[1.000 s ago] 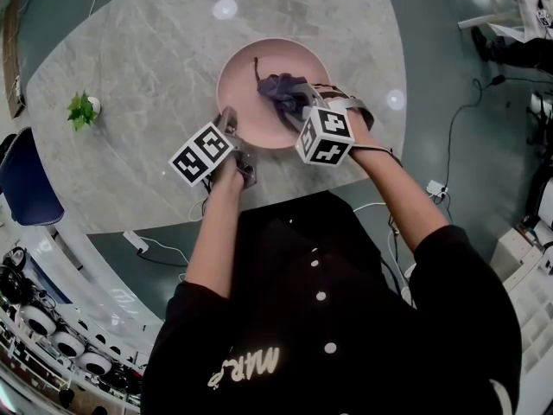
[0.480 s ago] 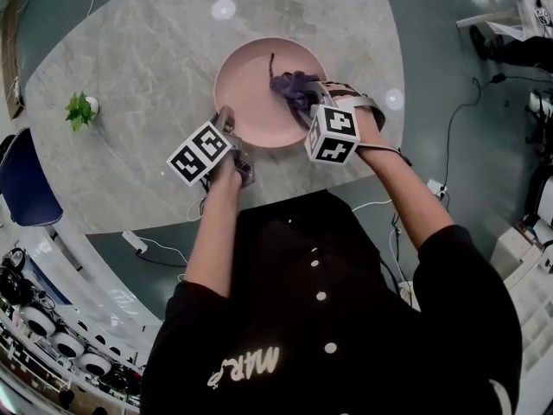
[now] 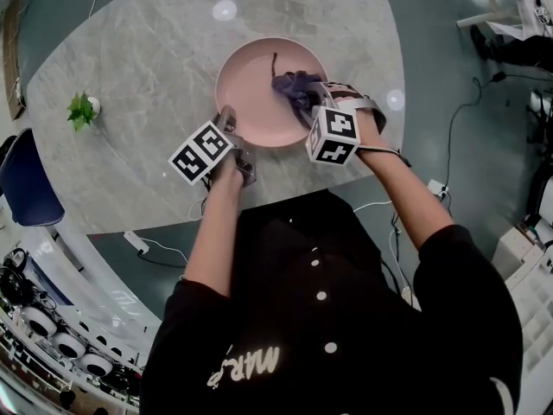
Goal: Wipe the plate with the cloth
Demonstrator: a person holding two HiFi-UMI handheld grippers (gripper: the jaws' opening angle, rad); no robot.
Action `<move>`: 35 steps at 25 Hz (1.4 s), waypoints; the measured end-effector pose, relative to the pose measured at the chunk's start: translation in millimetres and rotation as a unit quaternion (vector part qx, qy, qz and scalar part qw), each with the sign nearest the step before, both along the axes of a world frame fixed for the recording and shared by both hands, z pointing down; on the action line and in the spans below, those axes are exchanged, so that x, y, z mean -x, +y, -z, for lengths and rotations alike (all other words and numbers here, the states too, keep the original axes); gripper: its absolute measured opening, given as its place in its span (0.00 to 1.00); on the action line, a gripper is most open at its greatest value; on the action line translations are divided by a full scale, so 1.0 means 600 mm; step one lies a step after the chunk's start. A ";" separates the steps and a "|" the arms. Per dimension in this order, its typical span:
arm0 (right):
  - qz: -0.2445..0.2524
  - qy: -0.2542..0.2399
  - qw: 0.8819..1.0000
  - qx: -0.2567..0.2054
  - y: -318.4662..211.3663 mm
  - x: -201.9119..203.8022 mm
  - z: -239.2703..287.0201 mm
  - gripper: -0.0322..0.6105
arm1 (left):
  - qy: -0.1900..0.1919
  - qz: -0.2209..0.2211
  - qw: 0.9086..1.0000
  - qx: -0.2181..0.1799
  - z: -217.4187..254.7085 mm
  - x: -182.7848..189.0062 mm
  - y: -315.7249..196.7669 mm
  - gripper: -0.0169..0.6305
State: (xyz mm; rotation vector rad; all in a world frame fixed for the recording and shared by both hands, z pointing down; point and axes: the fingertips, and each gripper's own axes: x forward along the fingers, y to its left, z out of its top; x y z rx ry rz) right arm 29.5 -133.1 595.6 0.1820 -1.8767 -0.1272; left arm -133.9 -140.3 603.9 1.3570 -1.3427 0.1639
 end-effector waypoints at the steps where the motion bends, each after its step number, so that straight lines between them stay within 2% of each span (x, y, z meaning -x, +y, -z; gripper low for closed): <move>1: -0.008 -0.004 1.000 0.000 -0.001 0.000 0.001 0.27 | 0.001 0.001 1.000 0.000 0.000 0.000 0.000 0.09; 4: -0.049 -0.028 0.998 0.001 -0.004 0.010 0.012 0.27 | 0.004 0.001 1.000 -0.001 0.001 0.000 0.001 0.09; 7: -0.083 -0.088 0.992 0.023 0.004 0.050 0.031 0.27 | 0.009 0.003 1.000 -0.001 0.000 -0.001 0.001 0.09; 16: -0.080 -0.167 0.977 0.102 0.042 0.179 0.042 0.27 | 0.022 0.005 1.000 -0.004 0.000 -0.002 0.001 0.09; 22: -0.074 -0.173 0.972 0.137 0.052 0.209 0.033 0.27 | 0.020 0.003 1.000 -0.005 -0.001 -0.002 0.001 0.09; 29: -0.091 -0.187 0.963 0.170 0.053 0.217 0.023 0.27 | 0.018 0.005 1.000 -0.001 -0.002 -0.001 -0.001 0.09; 35: -0.063 -0.184 0.963 0.187 0.063 0.214 0.024 0.27 | 0.000 -0.002 1.000 -0.002 -0.002 0.000 0.000 0.09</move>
